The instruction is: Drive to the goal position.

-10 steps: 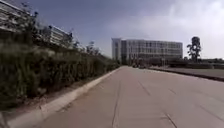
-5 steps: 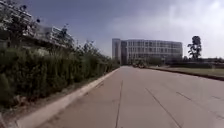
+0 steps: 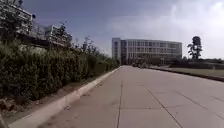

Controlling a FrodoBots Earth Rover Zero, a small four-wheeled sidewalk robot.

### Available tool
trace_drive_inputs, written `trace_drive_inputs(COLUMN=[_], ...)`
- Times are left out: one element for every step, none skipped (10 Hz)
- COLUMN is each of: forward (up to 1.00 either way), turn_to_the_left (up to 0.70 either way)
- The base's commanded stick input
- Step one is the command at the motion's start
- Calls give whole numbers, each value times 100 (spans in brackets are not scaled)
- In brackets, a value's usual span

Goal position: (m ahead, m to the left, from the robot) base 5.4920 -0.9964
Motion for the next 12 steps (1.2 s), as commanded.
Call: trace_drive_inputs(forward=[0, 40, 45, 45, 45, 45, 45, 45, 45, 45, 45, 45], turn_to_the_left=[0, 0, 0, 0, 0, 0, 0, 0, 0, 0, 0, 0])
